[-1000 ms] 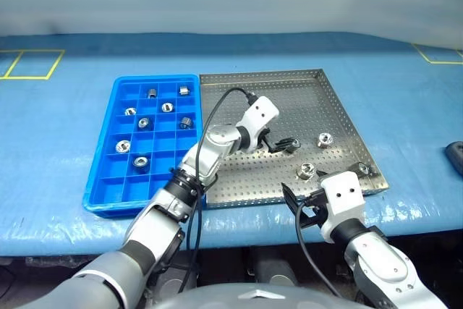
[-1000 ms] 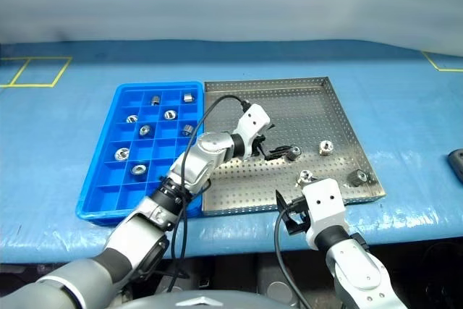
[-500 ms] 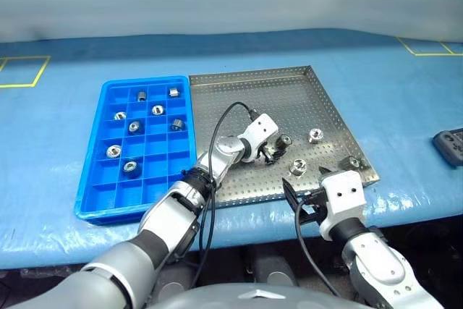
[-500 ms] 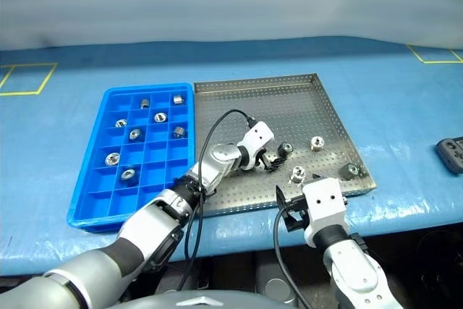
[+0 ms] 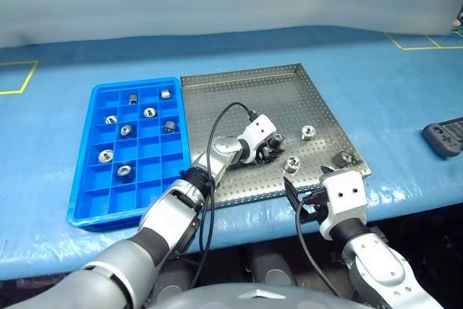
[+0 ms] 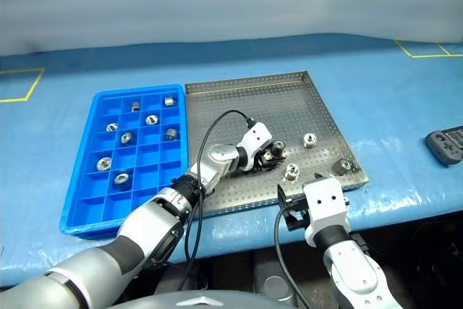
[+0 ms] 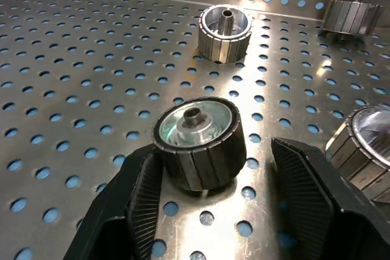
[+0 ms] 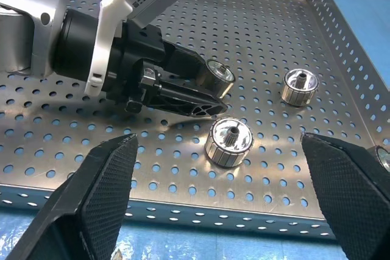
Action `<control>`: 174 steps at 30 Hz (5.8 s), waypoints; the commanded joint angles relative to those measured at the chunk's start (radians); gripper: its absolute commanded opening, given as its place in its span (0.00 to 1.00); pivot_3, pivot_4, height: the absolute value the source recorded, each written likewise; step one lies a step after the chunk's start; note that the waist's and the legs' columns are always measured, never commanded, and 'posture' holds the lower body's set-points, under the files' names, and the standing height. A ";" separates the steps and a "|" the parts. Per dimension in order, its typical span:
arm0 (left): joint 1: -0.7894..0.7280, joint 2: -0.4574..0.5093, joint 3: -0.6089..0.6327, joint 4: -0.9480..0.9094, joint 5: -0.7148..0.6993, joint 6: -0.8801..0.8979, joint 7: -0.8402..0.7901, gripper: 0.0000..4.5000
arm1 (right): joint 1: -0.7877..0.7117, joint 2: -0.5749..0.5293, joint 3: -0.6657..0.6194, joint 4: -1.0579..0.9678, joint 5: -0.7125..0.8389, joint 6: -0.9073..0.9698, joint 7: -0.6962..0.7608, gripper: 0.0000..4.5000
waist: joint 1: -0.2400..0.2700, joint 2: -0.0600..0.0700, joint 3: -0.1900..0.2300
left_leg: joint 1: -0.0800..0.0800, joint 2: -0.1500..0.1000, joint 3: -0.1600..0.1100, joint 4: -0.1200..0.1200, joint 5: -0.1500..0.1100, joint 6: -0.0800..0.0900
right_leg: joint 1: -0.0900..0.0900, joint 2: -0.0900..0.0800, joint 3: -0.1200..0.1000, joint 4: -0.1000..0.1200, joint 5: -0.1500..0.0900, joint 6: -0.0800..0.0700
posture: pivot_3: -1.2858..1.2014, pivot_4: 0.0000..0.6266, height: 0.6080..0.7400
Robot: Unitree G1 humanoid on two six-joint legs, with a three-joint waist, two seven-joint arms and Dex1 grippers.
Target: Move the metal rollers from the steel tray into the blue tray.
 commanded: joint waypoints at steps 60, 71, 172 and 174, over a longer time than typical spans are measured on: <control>1.004 0.500 0.503 -1.739 -0.141 0.605 0.330 0.38 | -0.887 0.049 0.403 0.561 0.001 -0.098 0.624 1.00 | 0.385 -0.001 0.001 | 0.000 0.005 -0.004 -0.003 0.001 -0.005 | -0.003 0.003 -0.007 -0.002 0.001 -0.006 | 0.71 0.24 1.00; 1.048 0.529 0.457 -1.691 -0.131 0.614 0.302 0.38 | -0.836 0.042 0.371 0.508 -0.012 -0.063 0.606 1.00 | 0.465 -0.001 0.001 | -0.007 0.004 0.001 -0.004 -0.001 -0.008 | -0.012 0.002 -0.009 -0.003 0.001 -0.006 | 0.68 0.24 1.00; 0.759 0.335 0.076 -1.593 -0.229 0.560 0.201 1.00 | -0.787 0.279 0.012 0.433 -0.110 0.438 0.094 0.37 | 0.159 0.003 -0.001 | 0.001 0.009 -0.003 -0.004 0.001 -0.007 | -0.002 0.012 -0.001 0.001 -0.001 -0.009 | 0.61 0.24 1.00; 0.783 0.342 0.106 -1.616 -0.221 0.559 0.230 1.00 | -0.833 0.272 0.053 0.474 -0.110 0.381 0.124 0.37 | 0.172 0.003 -0.001 | 0.001 0.008 -0.003 -0.004 0.001 -0.007 | -0.002 0.012 -0.001 0.001 -0.001 -0.009 | 0.62 0.24 1.00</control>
